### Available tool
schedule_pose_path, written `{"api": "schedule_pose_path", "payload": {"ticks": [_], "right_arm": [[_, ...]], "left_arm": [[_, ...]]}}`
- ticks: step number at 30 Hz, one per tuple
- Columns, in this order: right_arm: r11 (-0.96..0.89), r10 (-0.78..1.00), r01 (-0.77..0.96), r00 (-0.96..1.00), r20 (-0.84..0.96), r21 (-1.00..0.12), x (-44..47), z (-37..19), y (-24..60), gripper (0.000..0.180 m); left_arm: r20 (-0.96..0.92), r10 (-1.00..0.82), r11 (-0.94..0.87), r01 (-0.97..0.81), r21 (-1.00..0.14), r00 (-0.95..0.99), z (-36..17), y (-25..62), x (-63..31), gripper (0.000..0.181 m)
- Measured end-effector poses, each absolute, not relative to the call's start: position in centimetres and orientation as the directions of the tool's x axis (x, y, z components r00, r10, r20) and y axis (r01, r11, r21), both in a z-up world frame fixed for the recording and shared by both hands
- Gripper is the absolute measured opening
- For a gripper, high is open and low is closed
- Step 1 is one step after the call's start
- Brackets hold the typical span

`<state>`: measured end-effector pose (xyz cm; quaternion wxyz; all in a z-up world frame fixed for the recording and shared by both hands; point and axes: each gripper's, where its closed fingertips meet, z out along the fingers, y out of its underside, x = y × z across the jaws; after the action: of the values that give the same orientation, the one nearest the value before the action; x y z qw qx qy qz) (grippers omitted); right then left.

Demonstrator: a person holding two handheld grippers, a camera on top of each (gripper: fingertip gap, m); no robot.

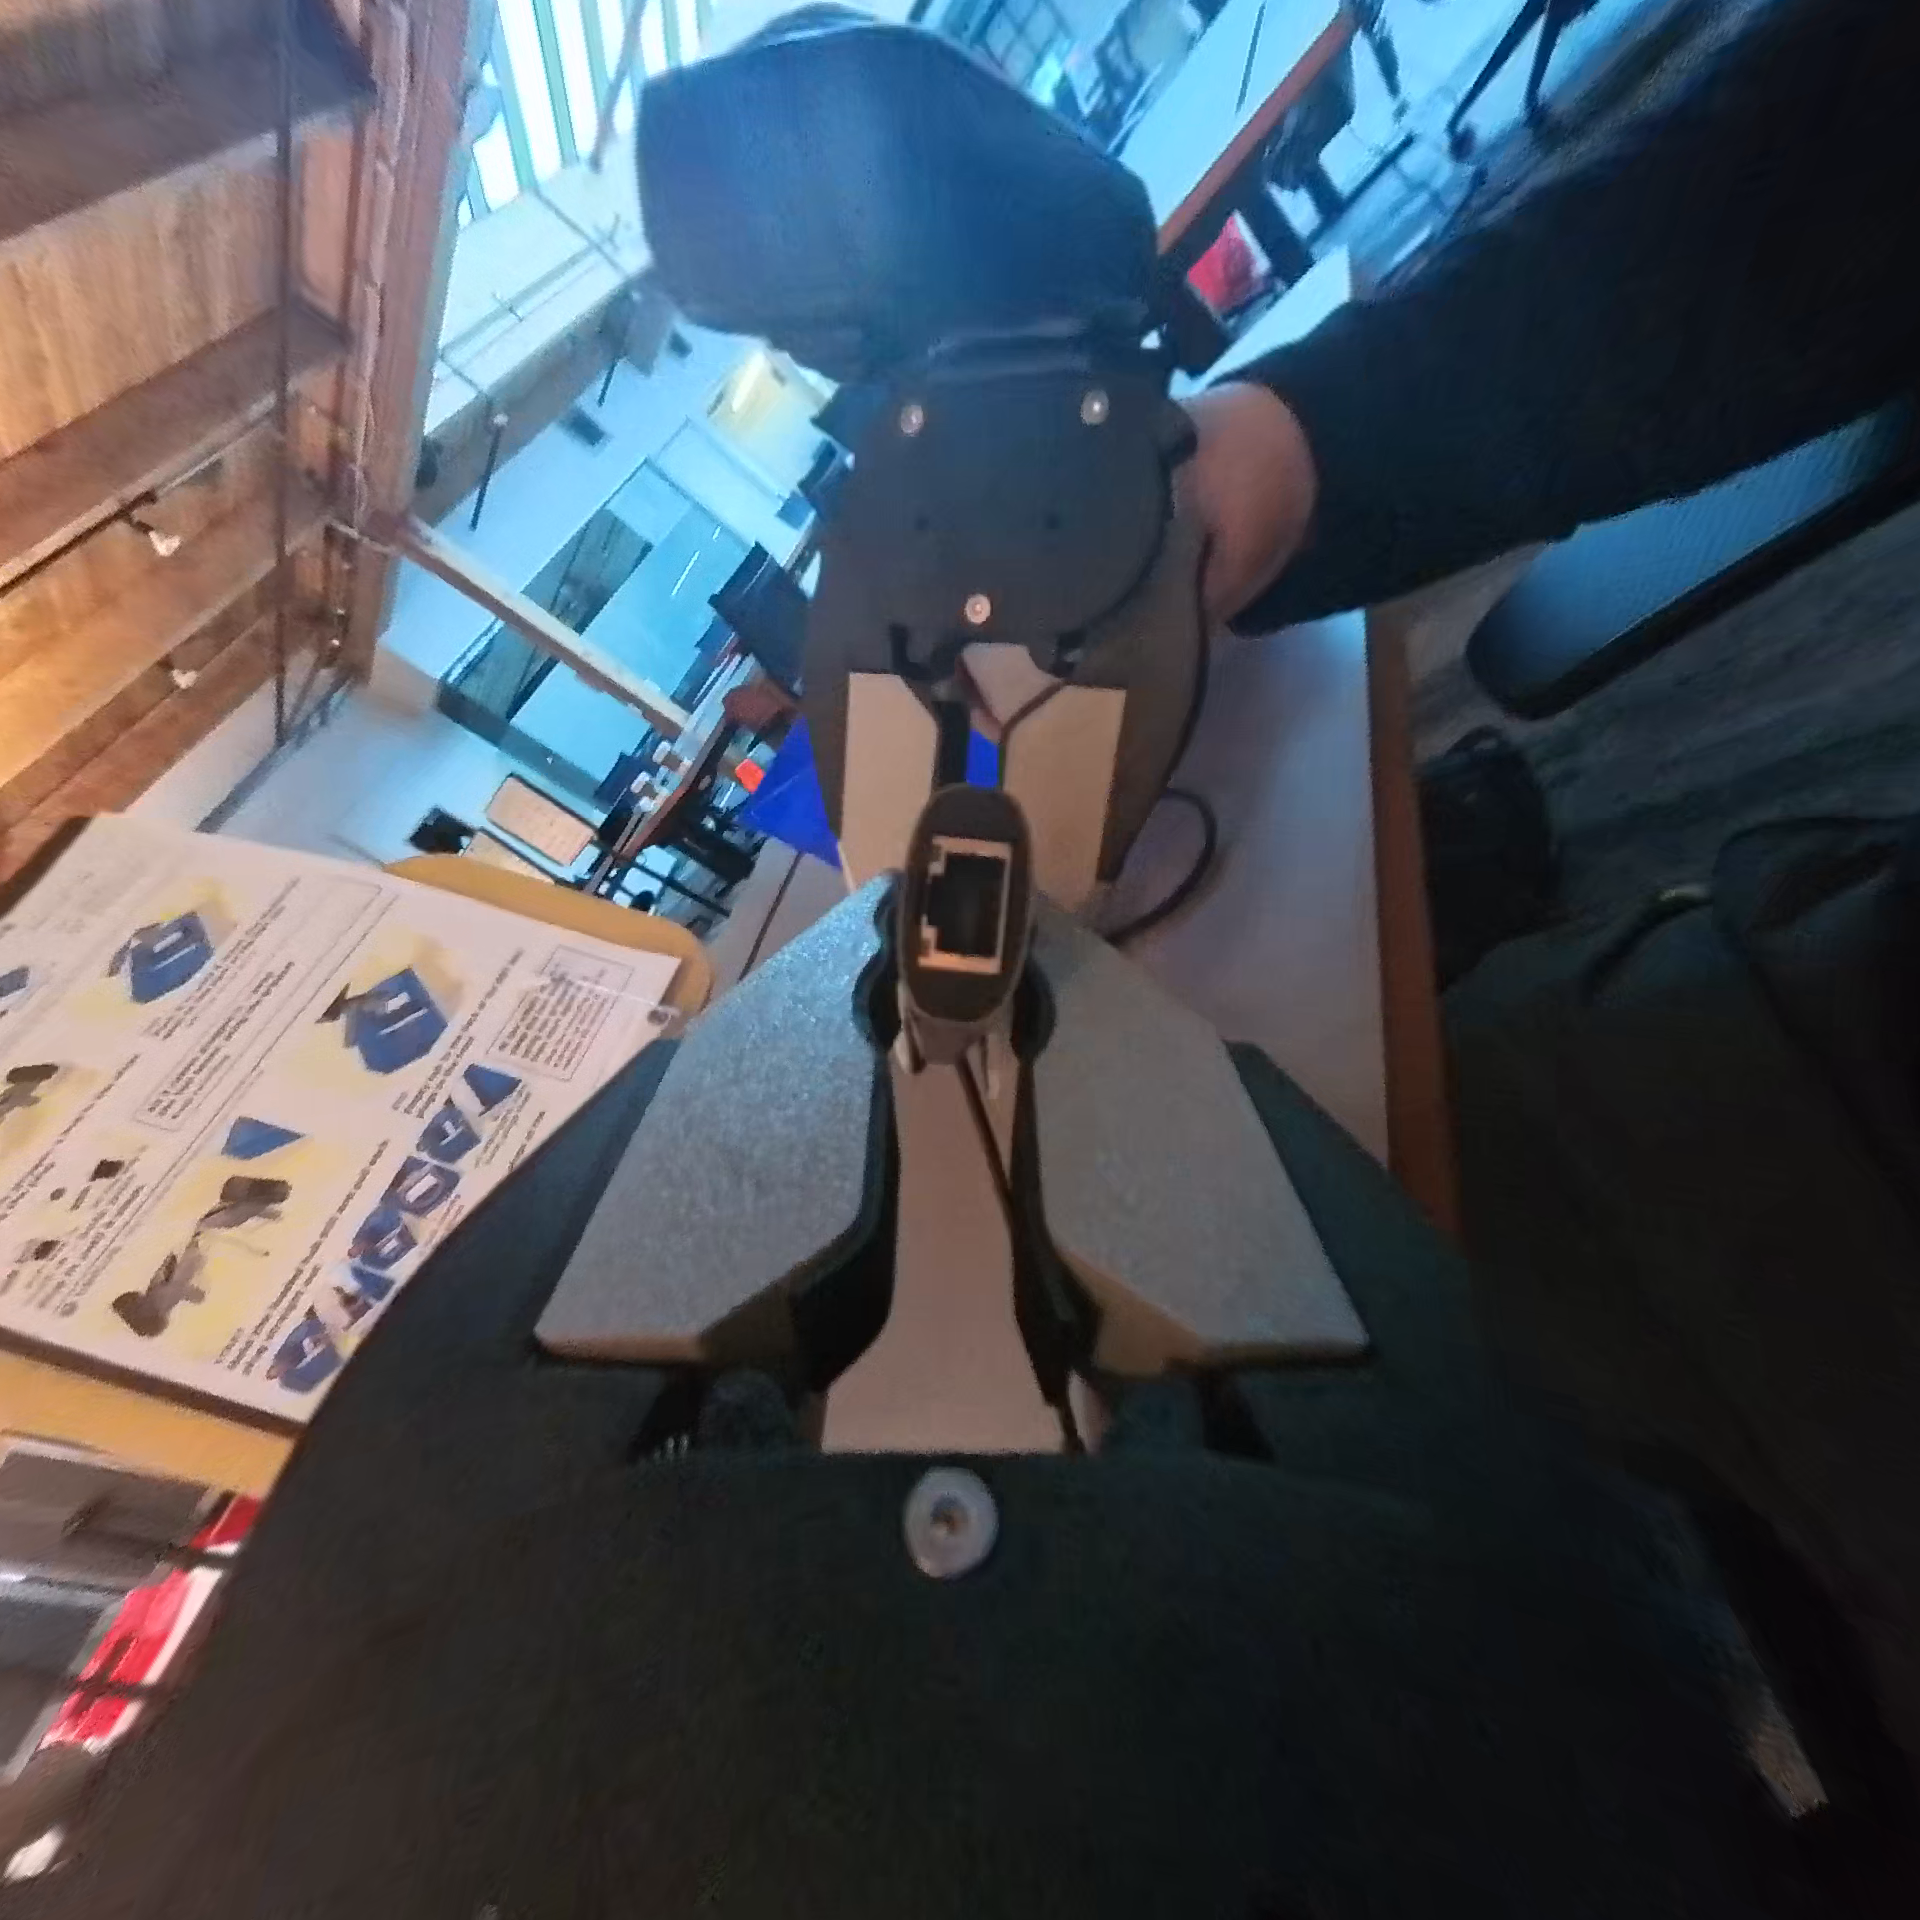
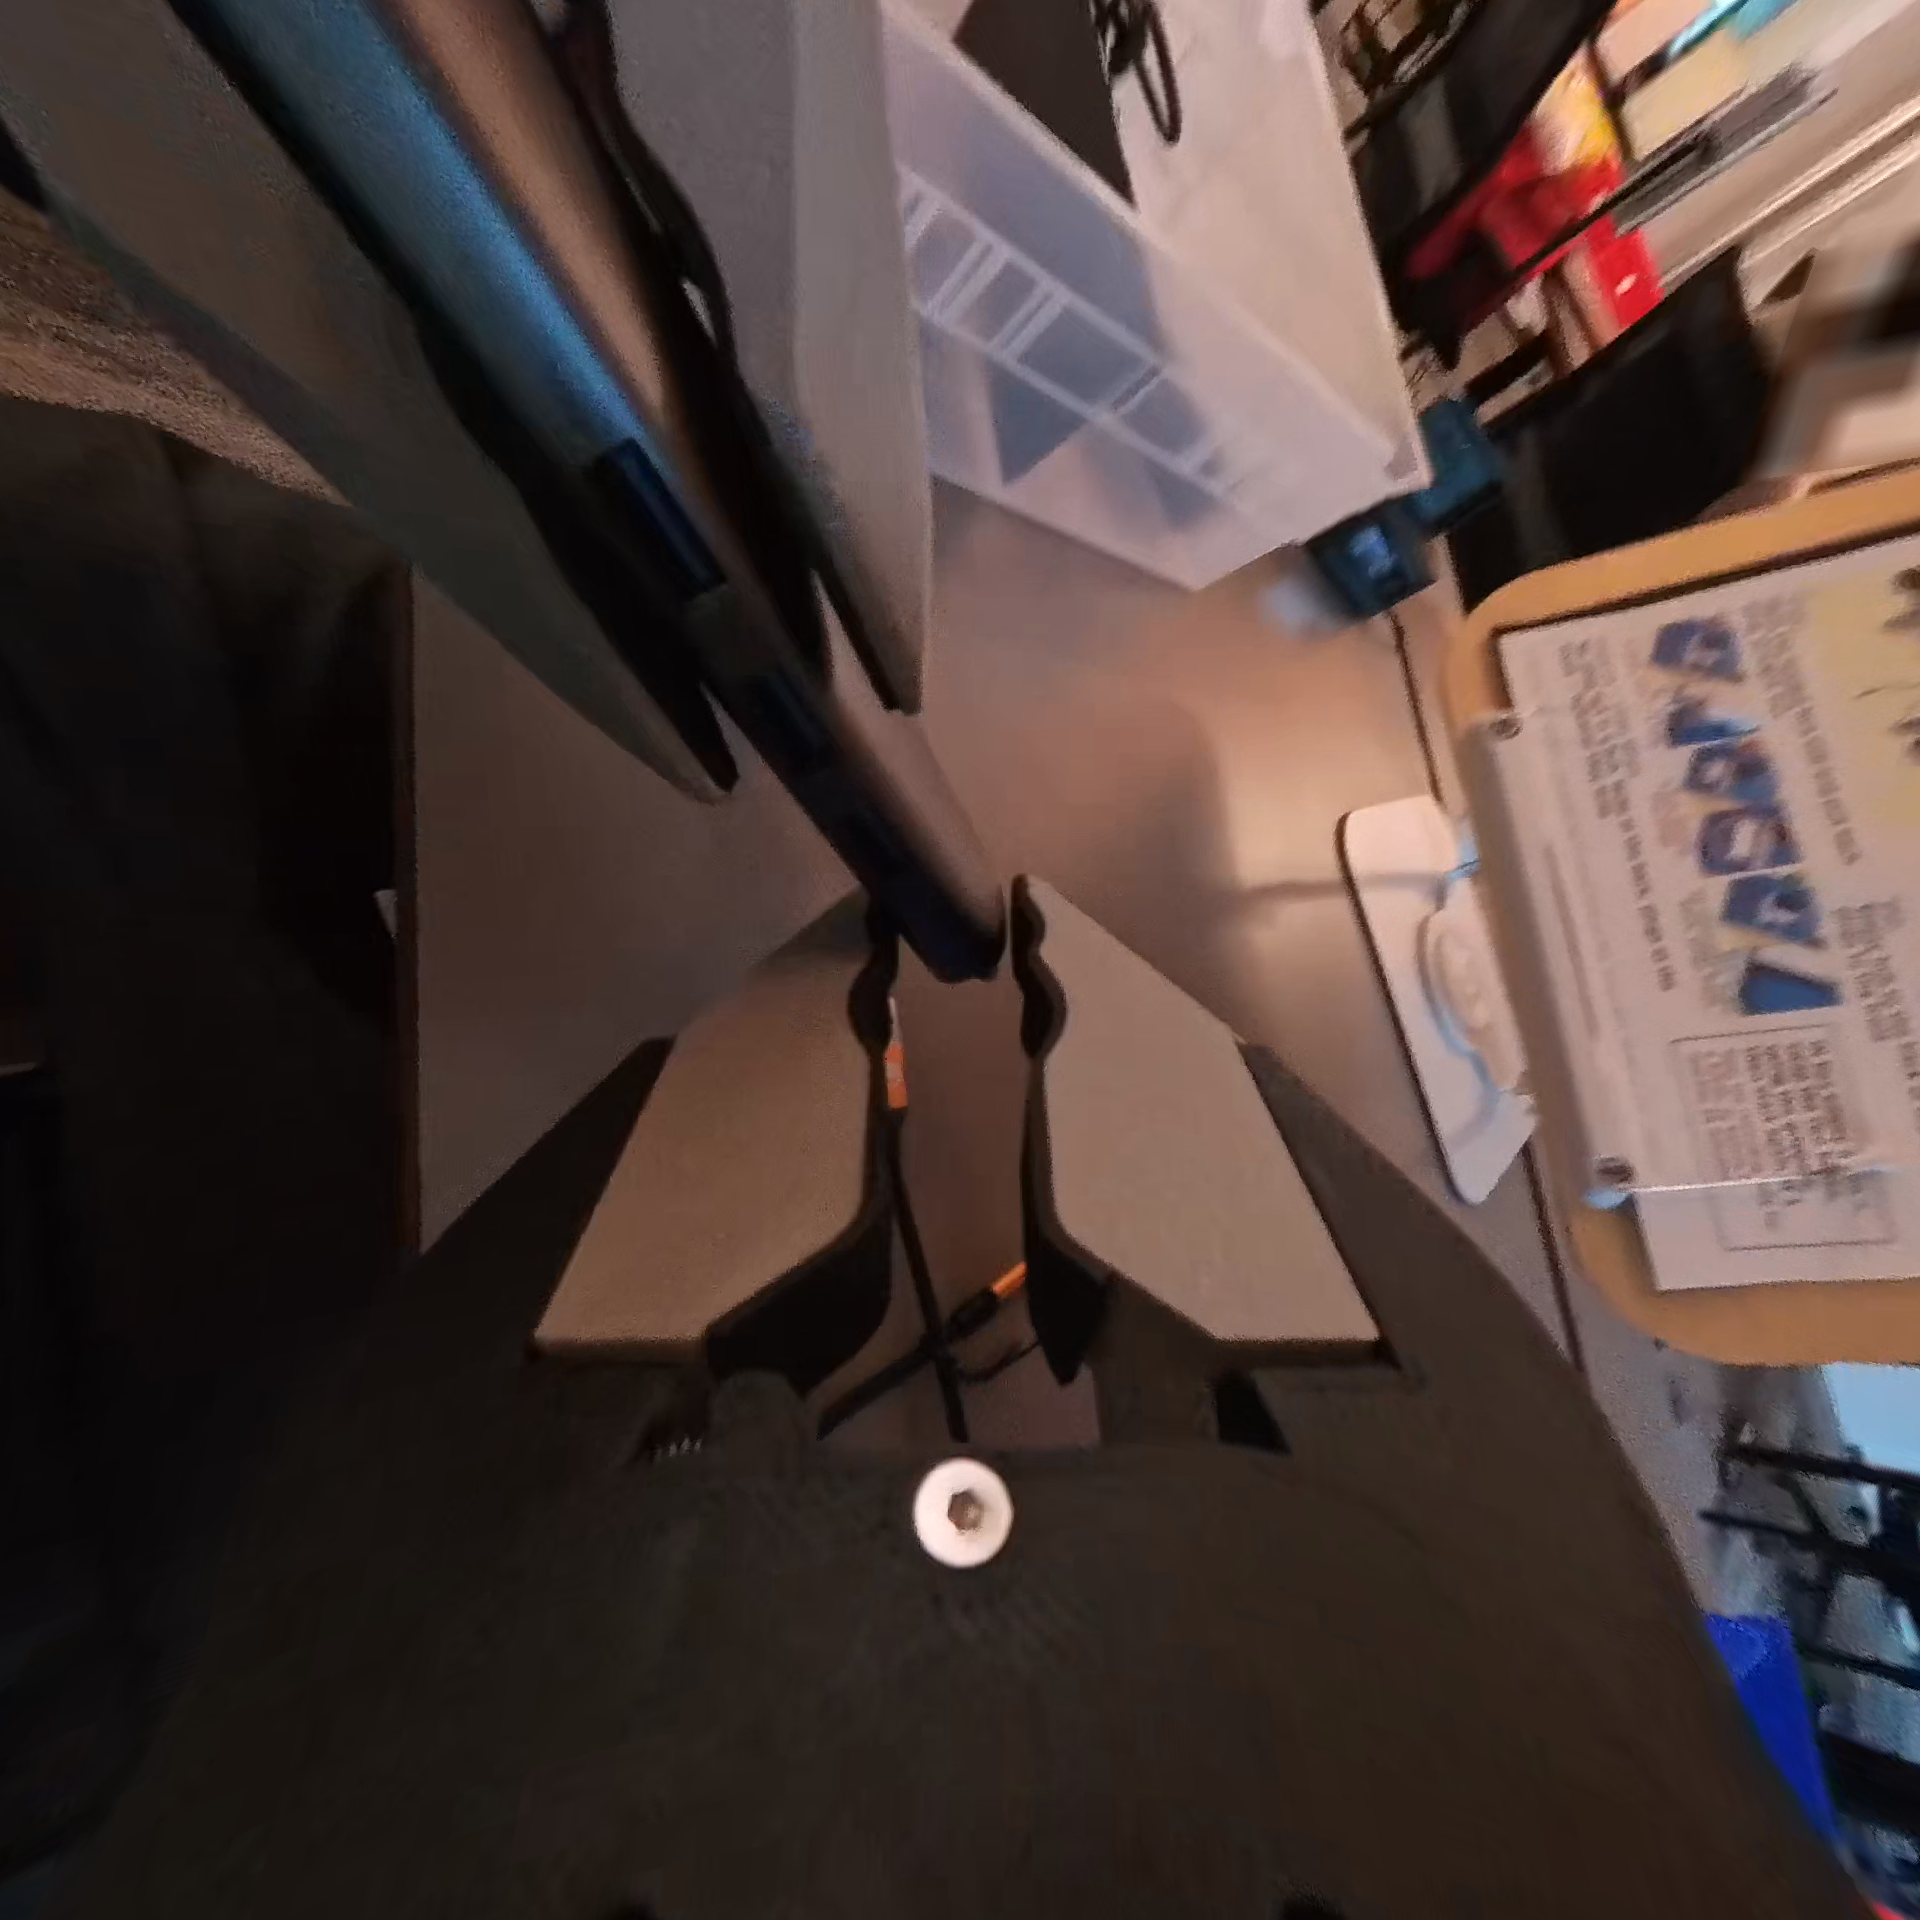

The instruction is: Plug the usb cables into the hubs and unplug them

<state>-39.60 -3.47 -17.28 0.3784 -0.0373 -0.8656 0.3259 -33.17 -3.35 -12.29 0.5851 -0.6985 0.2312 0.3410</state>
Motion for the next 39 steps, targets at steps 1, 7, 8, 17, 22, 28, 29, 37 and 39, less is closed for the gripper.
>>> {"api": "schedule_pose_path", "payload": {"ticks": [1, 7, 8, 17, 22, 28, 29, 37, 39], "right_arm": [[0.786, 0.301, -0.194, -0.708, 0.638, -0.587, -39.4, -17.1, -3.6, 0.015], [0.771, 0.284, -0.248, -0.692, 0.664, -0.587, -38.9, -16.4, -4.0, 0.014], [0.769, 0.277, -0.254, -0.694, 0.665, -0.586, -38.7, -16.3, -4.1, 0.014], [0.820, 0.242, -0.207, -0.720, 0.650, -0.534, -38.1, -17.6, -4.1, 0.014], [0.827, 0.270, -0.157, -0.732, 0.625, -0.540, -38.7, -17.3, -2.1, 0.015], [0.713, 0.543, 0.258, -0.791, 0.281, -0.652, -40.9, -20.0, 2.1, 0.016], [0.694, 0.559, 0.310, -0.801, 0.215, -0.650, -40.8, -20.8, 2.2, 0.019], [0.743, 0.504, 0.290, -0.835, 0.219, -0.603, -40.7, -23.3, 1.9, 0.022], [0.727, 0.512, 0.308, -0.839, 0.184, -0.614, -40.8, -23.6, 2.0, 0.019]], "left_arm": [[-0.739, 0.070, -0.201, -0.716, -0.669, 0.670, -12.1, -3.5, -33.0, 0.014], [-0.641, 0.027, -0.272, -0.612, -0.743, 0.767, -12.4, -4.2, -33.2, 0.018], [-0.651, 0.029, -0.302, -0.614, -0.729, 0.758, -12.7, -4.2, -33.5, 0.018], [-0.759, 0.030, -0.422, -0.680, -0.600, 0.651, -14.5, -3.2, -34.5, 0.015], [-0.804, 0.046, -0.467, -0.699, -0.542, 0.593, -14.6, -4.0, -35.8, 0.015], [-0.931, 0.117, -0.628, -0.701, -0.338, 0.344, -15.2, -6.1, -40.4, 0.015], [-0.958, 0.092, -0.657, -0.707, -0.263, 0.271, -15.7, -6.1, -40.8, 0.015], [-0.978, -0.033, -0.723, -0.680, -0.120, 0.207, -19.1, -5.6, -41.8, 0.014], [-0.978, -0.034, -0.729, -0.674, -0.118, 0.208, -19.1, -5.6, -41.9, 0.015]]}}
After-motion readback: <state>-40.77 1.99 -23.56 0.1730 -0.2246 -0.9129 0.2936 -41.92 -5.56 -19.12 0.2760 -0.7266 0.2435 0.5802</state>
